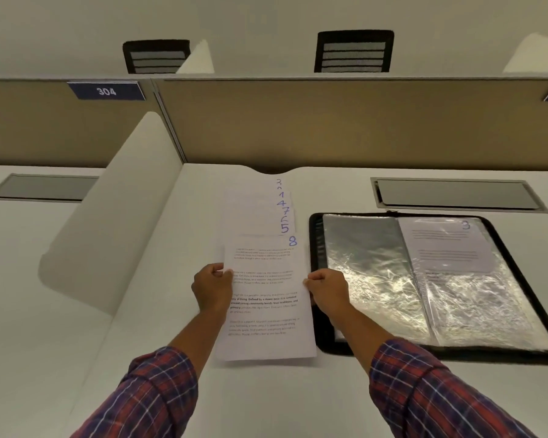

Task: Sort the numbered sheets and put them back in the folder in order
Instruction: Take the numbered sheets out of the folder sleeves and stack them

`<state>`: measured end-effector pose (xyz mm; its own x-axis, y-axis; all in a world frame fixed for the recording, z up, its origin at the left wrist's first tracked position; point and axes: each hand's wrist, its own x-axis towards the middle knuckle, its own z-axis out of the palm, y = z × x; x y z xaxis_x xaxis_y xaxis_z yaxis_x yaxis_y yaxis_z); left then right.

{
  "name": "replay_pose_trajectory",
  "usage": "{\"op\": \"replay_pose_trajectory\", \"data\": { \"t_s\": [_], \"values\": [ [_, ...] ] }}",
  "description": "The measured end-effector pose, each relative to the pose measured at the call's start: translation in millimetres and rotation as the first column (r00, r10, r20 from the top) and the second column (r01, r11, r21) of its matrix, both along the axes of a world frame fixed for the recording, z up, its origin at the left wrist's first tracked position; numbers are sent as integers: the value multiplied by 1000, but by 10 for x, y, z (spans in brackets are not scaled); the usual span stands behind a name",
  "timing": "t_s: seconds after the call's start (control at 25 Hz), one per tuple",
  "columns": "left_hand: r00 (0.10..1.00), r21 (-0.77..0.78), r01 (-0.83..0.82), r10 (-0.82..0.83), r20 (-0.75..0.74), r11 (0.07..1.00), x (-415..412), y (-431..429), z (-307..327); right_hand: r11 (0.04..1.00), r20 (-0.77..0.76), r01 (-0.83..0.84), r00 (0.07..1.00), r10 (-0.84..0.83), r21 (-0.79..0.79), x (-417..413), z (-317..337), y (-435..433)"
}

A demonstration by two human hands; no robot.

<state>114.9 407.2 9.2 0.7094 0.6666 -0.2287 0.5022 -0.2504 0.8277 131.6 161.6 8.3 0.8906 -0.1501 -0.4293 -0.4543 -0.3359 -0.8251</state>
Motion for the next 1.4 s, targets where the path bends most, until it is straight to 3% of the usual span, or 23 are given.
{"op": "replay_pose_trajectory", "data": {
  "t_s": [0.48, 0.68, 0.84, 1.04, 1.24, 1.4],
  "values": [
    [984, 98, 130, -117, -136, 987, 224, 358, -279, 964, 54, -34, 997, 50, -262, 130, -52, 379],
    [966, 255, 224, -181, -183, 941, 221, 325, -316, 937, 108, -59, 989, 102, -345, 80, -57, 394],
    [946, 470, 314, -230, -228, 825, 165, 211, -268, 891, 185, -94, 964, 193, -443, 12, -67, 338],
    [873, 613, 461, -453, -182, 642, 57, -58, -262, 697, 265, -93, 882, 389, -711, -115, -136, 102],
    [768, 664, 579, -590, -249, 474, 4, -589, -214, 564, 211, -93, 868, 449, -821, -280, -184, -321],
    [696, 694, 627, -653, -297, 353, -10, -1191, -187, 539, 132, -130, 897, 421, -832, -434, -247, -888]
  ]
}}
